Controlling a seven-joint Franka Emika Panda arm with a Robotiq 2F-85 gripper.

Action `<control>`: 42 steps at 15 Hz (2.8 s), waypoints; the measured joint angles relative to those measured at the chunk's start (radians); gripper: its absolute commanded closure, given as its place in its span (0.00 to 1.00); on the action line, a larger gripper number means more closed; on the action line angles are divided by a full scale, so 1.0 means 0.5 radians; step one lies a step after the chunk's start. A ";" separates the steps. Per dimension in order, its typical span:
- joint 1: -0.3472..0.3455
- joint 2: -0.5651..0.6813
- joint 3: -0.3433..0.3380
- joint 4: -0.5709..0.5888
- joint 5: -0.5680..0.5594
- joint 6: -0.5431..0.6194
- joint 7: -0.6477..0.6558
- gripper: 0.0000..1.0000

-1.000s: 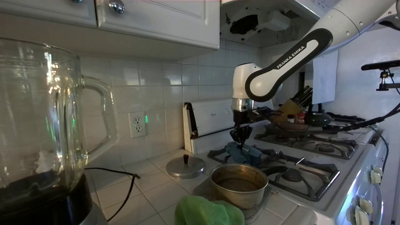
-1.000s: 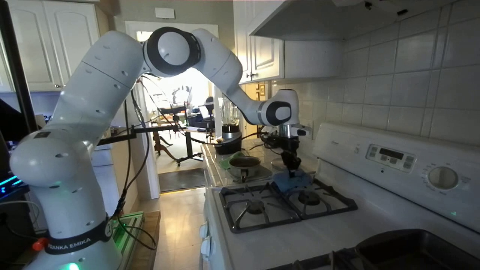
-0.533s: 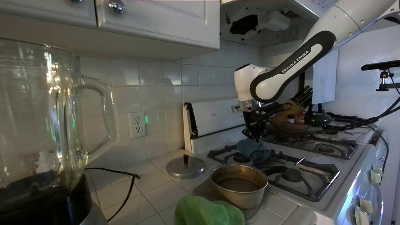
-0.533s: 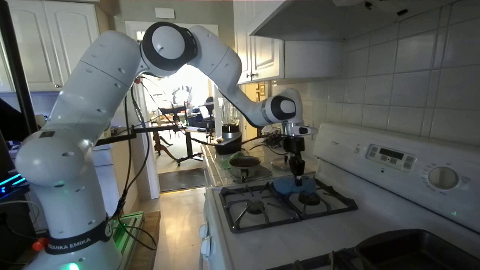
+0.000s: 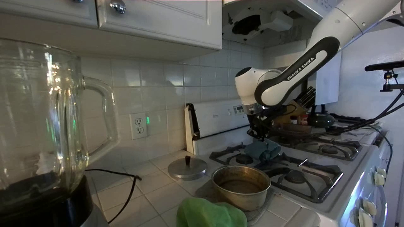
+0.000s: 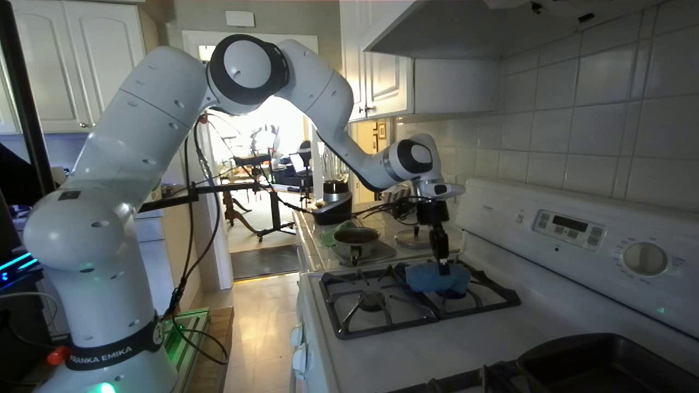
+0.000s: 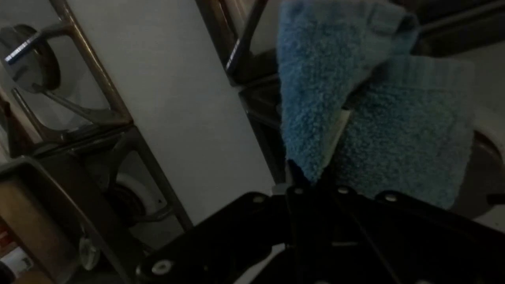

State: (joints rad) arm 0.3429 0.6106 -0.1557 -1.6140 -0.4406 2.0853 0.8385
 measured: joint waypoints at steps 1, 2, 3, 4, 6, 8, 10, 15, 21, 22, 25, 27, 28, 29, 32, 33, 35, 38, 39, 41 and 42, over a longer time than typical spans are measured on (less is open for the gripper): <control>0.000 0.020 -0.001 0.012 -0.062 0.101 0.035 0.98; 0.001 0.042 -0.001 0.024 -0.121 0.208 0.062 0.98; 0.001 0.065 0.000 0.036 -0.151 0.327 0.082 0.98; 0.001 0.089 0.003 0.046 -0.156 0.452 0.085 0.98; -0.005 0.127 0.025 0.052 -0.147 0.701 0.084 0.98; -0.021 0.148 0.069 0.047 -0.095 0.910 0.067 0.98; -0.052 0.146 0.144 0.035 0.040 1.046 -0.018 0.98; -0.148 0.029 0.382 -0.061 0.491 0.970 -0.382 0.98; -0.042 -0.099 0.125 -0.076 0.432 0.579 -0.256 0.98; -0.042 -0.106 0.104 -0.076 0.419 0.536 -0.239 0.98; -0.046 -0.109 0.085 -0.076 0.417 0.457 -0.218 0.60; -0.045 -0.109 0.086 -0.076 0.416 0.456 -0.198 0.46; -0.042 -0.110 0.088 -0.078 0.408 0.489 -0.191 0.40; -0.037 -0.114 0.090 -0.088 0.389 0.551 -0.185 0.33; 0.017 -0.162 0.079 -0.212 0.234 0.899 -0.120 0.12; 0.047 -0.180 0.063 -0.274 0.166 1.037 -0.076 0.06; 0.121 -0.204 0.001 -0.410 0.039 1.283 0.039 0.00; 0.288 -0.236 -0.182 -0.613 -0.149 1.568 0.286 0.00; 0.368 -0.257 -0.270 -0.676 -0.231 1.625 0.395 0.00; 0.551 -0.306 -0.469 -0.778 -0.402 1.683 0.621 0.00; 0.652 -0.335 -0.572 -0.818 -0.490 1.687 0.729 0.00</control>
State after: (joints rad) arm 0.6688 0.4429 -0.4417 -2.0230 -0.6859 2.9287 1.2027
